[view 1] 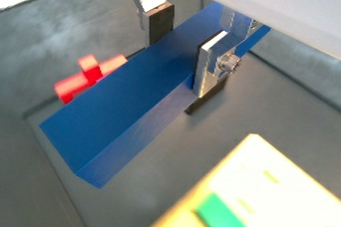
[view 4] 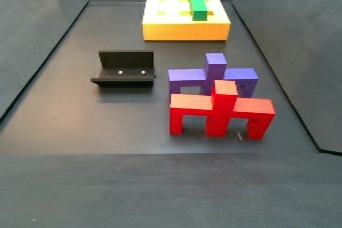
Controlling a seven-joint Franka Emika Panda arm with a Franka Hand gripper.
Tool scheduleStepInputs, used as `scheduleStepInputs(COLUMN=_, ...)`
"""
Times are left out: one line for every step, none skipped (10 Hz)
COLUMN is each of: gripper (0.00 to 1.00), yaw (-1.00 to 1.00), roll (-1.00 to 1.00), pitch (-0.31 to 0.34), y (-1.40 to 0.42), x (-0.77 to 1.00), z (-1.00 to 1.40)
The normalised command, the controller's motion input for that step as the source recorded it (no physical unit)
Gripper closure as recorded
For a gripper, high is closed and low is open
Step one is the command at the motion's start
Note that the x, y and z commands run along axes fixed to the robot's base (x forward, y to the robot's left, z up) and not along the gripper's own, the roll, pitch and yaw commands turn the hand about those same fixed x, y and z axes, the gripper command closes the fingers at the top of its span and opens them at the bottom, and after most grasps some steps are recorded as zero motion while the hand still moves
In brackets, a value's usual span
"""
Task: Pick up the blue object. Move up. Move to above the board. Insert the blue object.
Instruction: Move to above the board.
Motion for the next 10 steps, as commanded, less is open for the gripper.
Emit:
scheduleStepInputs(gripper=1.00, yaw=1.00, roll=0.03, pitch=0.038, y=-1.40, x=0.44, z=0.27)
scheduleStepInputs(gripper=1.00, yaw=1.00, roll=0.02, pitch=0.052, y=-1.40, x=0.52, z=0.29)
scheduleStepInputs(gripper=1.00, yaw=1.00, roll=0.03, pitch=0.059, y=-1.40, x=0.53, z=0.29)
scheduleStepInputs(gripper=1.00, yaw=1.00, roll=0.04, pitch=0.072, y=-0.59, x=0.25, z=0.13)
scheduleStepInputs(gripper=1.00, yaw=1.00, roll=0.04, pitch=0.076, y=-0.25, x=0.15, z=0.07)
scheduleStepInputs(gripper=1.00, yaw=1.00, roll=0.03, pitch=0.074, y=-0.14, x=0.08, z=0.05)
scheduleStepInputs(gripper=1.00, yaw=1.00, roll=0.04, pitch=0.077, y=-0.11, x=0.05, z=0.04)
scheduleStepInputs(gripper=1.00, yaw=1.00, roll=0.04, pitch=0.085, y=-0.07, x=0.05, z=0.03)
scheduleStepInputs(gripper=1.00, yaw=1.00, roll=0.04, pitch=0.093, y=-0.05, x=0.06, z=0.03)
scheduleStepInputs(gripper=1.00, yaw=1.00, roll=0.05, pitch=0.105, y=-0.04, x=0.06, z=0.02)
